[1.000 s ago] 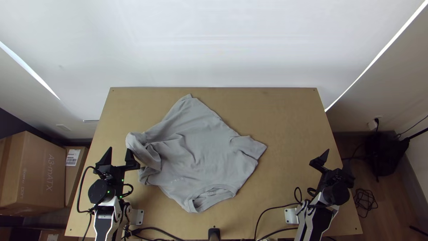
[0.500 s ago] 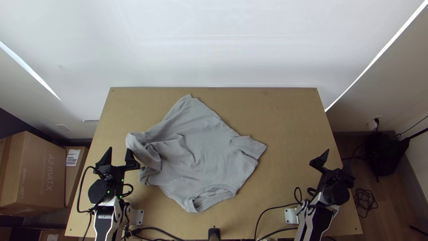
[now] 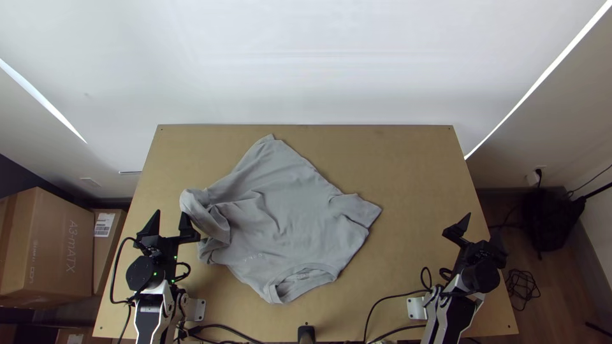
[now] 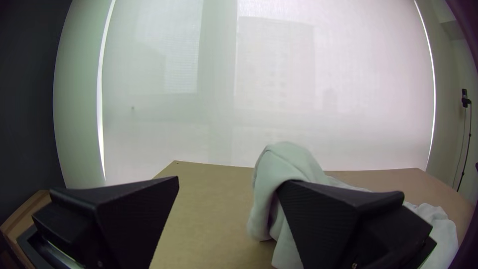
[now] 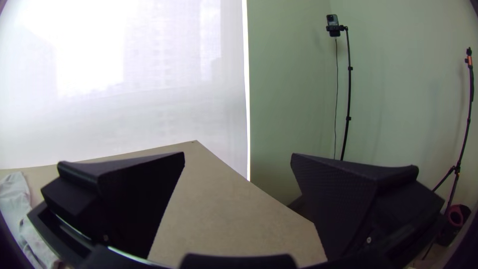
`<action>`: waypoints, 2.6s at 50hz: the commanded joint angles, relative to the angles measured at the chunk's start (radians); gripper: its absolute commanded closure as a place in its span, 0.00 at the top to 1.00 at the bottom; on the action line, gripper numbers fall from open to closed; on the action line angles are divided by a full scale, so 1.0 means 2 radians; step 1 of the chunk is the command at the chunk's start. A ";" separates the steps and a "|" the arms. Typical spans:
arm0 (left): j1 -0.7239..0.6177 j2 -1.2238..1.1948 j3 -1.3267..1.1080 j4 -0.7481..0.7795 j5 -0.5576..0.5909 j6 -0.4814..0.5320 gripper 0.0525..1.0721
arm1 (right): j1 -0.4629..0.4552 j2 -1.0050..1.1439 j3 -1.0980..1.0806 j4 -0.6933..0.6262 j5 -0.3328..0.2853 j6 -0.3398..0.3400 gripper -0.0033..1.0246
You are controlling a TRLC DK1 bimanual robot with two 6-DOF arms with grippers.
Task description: Fold the t-shirt
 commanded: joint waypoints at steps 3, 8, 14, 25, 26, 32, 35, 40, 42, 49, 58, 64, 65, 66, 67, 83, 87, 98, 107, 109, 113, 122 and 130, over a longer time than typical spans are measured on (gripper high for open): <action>0.000 -0.003 -0.013 -0.008 0.000 -0.008 0.96 | 0.003 -0.001 -0.003 -0.010 0.001 -0.006 0.96; 0.000 -0.003 -0.014 -0.008 0.000 -0.008 0.96 | 0.003 -0.001 -0.003 -0.010 0.001 -0.006 0.96; 0.000 -0.003 -0.014 -0.008 0.000 -0.008 0.96 | 0.003 -0.001 -0.003 -0.010 0.001 -0.006 0.96; 0.000 -0.003 -0.014 -0.008 0.000 -0.008 0.96 | 0.003 -0.001 -0.003 -0.010 0.001 -0.006 0.96; 0.000 -0.003 -0.014 -0.008 0.000 -0.008 0.96 | 0.003 -0.001 -0.003 -0.010 0.001 -0.006 0.96; 0.000 -0.003 -0.013 -0.008 0.000 -0.008 0.96 | 0.010 -0.001 -0.003 -0.010 -0.003 -0.004 0.96; -0.001 -0.003 -0.014 -0.008 0.000 -0.009 0.96 | 0.016 -0.001 -0.003 -0.010 -0.003 -0.007 0.96; -0.002 -0.003 -0.019 0.007 0.002 -0.017 0.96 | 0.012 -0.001 -0.003 -0.011 -0.003 -0.007 0.96; -0.002 -0.003 -0.019 0.007 0.002 -0.017 0.96 | 0.013 -0.001 -0.003 -0.011 -0.003 -0.006 0.96; -0.002 -0.003 -0.019 0.008 0.002 0.002 0.96 | 0.028 -0.002 -0.003 -0.012 -0.008 0.000 0.96; 0.016 -0.004 -0.009 -0.020 -0.007 0.098 0.96 | 0.084 -0.002 -0.002 -0.013 -0.011 -0.016 0.96; 0.029 -0.005 0.001 -0.050 -0.009 0.159 0.96 | 0.085 -0.002 0.005 -0.016 -0.011 -0.019 0.96; 0.031 -0.005 0.002 -0.052 -0.009 0.173 0.96 | 0.087 -0.002 0.009 -0.021 -0.011 -0.019 0.96; 0.035 -0.005 0.003 -0.054 -0.009 0.184 0.96 | 0.089 -0.002 0.011 -0.025 -0.011 -0.020 0.96; 0.041 -0.005 0.007 -0.064 -0.008 0.191 0.96 | 0.092 -0.002 0.014 -0.030 -0.011 -0.022 0.96; 0.090 -0.003 0.054 -0.100 0.022 0.317 0.96 | 0.107 0.003 0.066 -0.085 -0.011 -0.067 0.96; 0.090 0.001 0.076 -0.110 0.031 0.338 0.96 | 0.107 0.012 0.088 -0.099 -0.012 -0.072 0.96; 0.089 0.006 0.100 -0.106 0.035 0.461 0.96 | 0.125 0.116 0.186 -0.139 -0.012 -0.075 0.96; 0.106 0.008 0.110 -0.110 0.035 0.523 0.96 | 0.165 0.207 0.275 -0.185 -0.012 -0.052 0.96; 0.111 0.008 0.113 -0.112 0.039 0.532 0.96 | 0.177 0.222 0.291 -0.200 -0.012 -0.045 0.96; 0.124 0.023 0.126 -0.128 0.040 0.547 0.96 | 0.201 0.248 0.321 -0.225 -0.012 -0.034 0.96; 0.159 0.105 0.185 -0.181 0.040 0.559 0.96 | 0.248 0.295 0.375 -0.275 -0.012 -0.013 0.96; 0.180 0.166 0.241 -0.235 0.040 0.576 0.96 | 0.280 0.324 0.403 -0.307 -0.008 0.004 0.96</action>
